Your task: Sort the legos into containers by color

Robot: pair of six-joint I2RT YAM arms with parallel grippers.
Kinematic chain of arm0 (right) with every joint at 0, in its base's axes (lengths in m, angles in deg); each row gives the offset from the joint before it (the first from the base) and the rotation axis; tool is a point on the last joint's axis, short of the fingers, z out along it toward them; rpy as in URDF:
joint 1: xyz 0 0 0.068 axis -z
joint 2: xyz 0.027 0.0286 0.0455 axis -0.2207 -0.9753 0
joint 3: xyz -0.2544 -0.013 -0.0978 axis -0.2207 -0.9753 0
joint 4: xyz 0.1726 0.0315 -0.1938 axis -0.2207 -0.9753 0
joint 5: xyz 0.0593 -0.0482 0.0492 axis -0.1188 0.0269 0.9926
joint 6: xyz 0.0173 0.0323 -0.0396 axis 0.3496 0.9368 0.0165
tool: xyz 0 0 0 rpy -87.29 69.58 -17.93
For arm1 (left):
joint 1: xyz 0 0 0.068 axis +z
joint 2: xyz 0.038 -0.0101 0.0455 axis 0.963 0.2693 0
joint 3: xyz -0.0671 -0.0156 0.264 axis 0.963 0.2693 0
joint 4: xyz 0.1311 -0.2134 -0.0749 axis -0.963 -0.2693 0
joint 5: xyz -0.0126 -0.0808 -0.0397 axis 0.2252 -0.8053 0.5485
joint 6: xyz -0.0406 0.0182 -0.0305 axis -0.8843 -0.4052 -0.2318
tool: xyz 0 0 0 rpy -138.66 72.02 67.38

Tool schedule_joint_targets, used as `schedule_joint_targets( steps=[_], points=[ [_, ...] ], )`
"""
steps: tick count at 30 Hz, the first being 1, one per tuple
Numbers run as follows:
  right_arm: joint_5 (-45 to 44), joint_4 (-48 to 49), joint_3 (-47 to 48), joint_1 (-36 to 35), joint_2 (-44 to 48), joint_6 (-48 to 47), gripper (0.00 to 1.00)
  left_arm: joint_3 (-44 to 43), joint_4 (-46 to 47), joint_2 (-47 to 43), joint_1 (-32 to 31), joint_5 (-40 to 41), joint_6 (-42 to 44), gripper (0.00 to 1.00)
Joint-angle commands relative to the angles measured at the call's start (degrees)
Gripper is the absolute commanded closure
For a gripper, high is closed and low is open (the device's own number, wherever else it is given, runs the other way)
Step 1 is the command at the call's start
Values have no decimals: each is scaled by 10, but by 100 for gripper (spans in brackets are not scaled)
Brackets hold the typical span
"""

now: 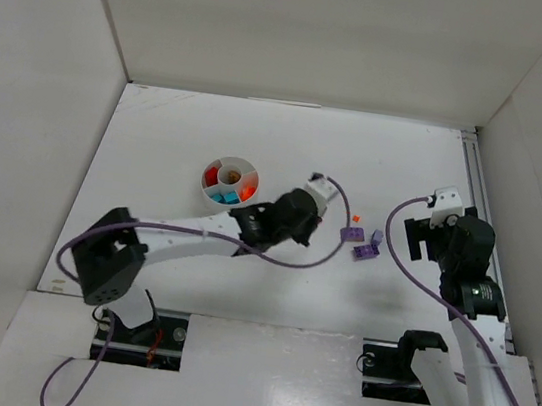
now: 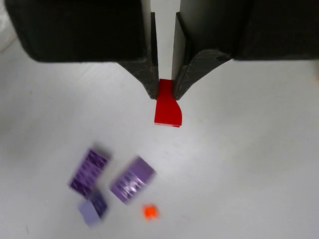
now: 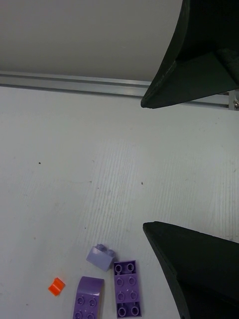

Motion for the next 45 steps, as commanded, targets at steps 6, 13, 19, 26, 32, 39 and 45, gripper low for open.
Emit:
schedule_joint_targets(
  steps=[6, 13, 19, 26, 32, 39, 45],
  points=[
    [-1, 25, 6, 8, -4, -3, 0, 62, -50, -215, 224, 9, -124, 100],
    [-12, 25, 6, 8, -16, -3, 0, 62, -127, -243, 386, 0, -158, 100],
    [-23, 20, 6, 8, -16, -3, 0, 62, -146, -211, 442, -31, -158, 100],
    [-29, 15, 11, 8, -16, -3, 0, 43, -140, -163, 455, -37, -153, 100],
    [-39, 15, 11, 8, -16, 2, 0, 14, -152, -130, 468, -43, -148, 100],
    [-40, 15, 11, 8, -16, 2, 0, 9, -158, -118, 468, -36, -148, 92],
    [-40, 15, 11, 8, -16, 2, 0, 15, -163, -132, 468, -36, -148, 78]
  ],
)
